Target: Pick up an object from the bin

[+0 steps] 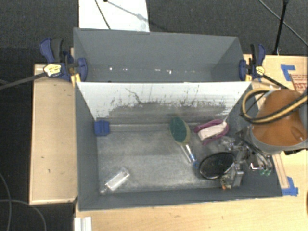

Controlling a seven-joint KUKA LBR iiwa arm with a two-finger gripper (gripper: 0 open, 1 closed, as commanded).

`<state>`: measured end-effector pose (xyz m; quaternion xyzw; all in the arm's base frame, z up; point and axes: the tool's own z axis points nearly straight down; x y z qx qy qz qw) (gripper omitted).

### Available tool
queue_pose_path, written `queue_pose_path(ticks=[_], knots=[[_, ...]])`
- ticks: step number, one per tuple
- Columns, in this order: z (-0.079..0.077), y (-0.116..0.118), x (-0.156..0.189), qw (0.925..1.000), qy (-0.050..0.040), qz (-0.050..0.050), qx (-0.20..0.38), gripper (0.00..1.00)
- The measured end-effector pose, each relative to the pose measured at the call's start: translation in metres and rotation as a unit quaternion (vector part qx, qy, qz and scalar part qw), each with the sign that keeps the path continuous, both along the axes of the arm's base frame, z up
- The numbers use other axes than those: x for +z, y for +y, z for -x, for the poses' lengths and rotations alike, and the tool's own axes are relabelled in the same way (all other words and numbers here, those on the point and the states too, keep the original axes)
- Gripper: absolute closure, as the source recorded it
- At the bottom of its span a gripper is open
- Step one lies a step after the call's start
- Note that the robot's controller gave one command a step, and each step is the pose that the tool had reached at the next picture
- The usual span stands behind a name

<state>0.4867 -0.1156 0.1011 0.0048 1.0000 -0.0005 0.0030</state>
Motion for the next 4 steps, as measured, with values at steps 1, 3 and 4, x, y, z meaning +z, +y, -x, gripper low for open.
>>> queue_pose_path(ticks=[1,3,4], knots=[[0.0,0.002,-0.03,0.998,0.004,-0.003,-0.063,0.0],[-0.001,0.004,-0.027,0.9983,0.0034,-0.005,-0.058,1.0],[-0.004,0.004,0.094,0.9986,-0.0018,0.0,-0.052,1.0]])
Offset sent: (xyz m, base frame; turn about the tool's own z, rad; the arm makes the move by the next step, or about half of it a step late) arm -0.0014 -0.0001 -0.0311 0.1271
